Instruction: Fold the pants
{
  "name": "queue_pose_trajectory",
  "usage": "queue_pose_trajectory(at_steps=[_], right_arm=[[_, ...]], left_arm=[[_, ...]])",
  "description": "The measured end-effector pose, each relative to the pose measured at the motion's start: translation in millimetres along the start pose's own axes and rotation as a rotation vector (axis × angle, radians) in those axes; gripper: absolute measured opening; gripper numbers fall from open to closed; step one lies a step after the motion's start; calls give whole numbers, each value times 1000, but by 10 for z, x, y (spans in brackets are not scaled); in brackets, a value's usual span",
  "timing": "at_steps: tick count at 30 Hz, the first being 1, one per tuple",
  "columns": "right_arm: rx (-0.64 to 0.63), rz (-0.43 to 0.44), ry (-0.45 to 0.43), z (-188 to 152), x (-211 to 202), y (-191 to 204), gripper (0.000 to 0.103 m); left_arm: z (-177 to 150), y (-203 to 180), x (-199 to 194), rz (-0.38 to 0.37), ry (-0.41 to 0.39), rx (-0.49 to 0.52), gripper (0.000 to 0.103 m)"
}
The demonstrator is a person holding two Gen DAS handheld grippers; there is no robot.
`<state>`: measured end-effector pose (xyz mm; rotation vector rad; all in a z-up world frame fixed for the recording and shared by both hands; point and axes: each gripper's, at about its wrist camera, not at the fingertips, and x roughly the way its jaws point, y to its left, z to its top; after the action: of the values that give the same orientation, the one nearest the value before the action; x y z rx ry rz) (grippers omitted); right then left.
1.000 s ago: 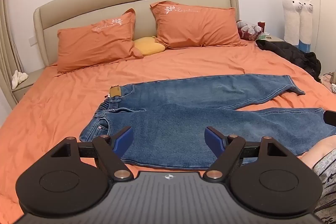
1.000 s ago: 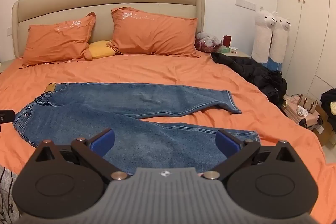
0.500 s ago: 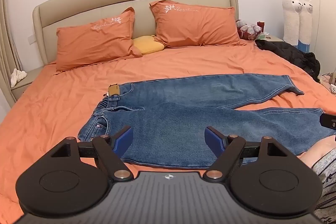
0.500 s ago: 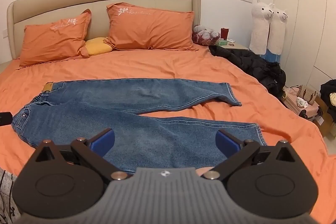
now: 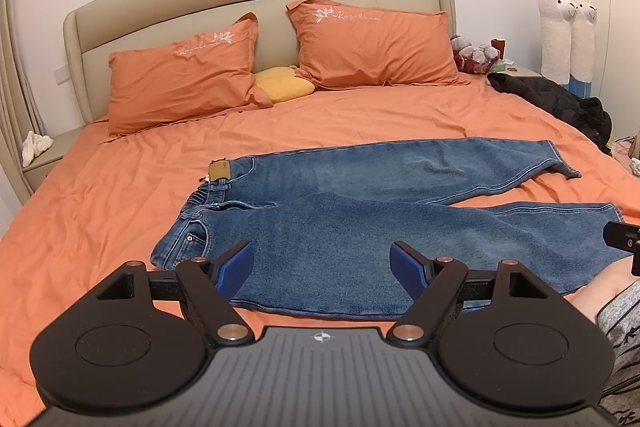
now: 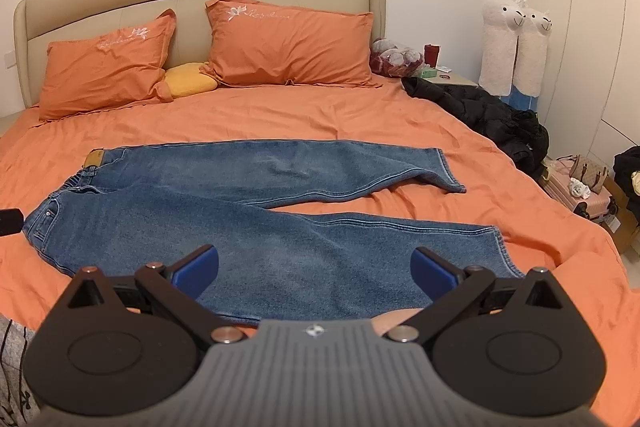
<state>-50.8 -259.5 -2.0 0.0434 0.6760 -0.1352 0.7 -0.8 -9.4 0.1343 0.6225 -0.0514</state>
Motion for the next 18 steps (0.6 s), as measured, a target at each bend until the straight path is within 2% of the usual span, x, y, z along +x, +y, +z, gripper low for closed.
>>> queue_pose_trajectory(at_steps=[18], right_arm=[[9, 5, 10, 9, 11, -25, 98]], left_arm=[[-22, 2, -40, -8, -2, -5, 90]])
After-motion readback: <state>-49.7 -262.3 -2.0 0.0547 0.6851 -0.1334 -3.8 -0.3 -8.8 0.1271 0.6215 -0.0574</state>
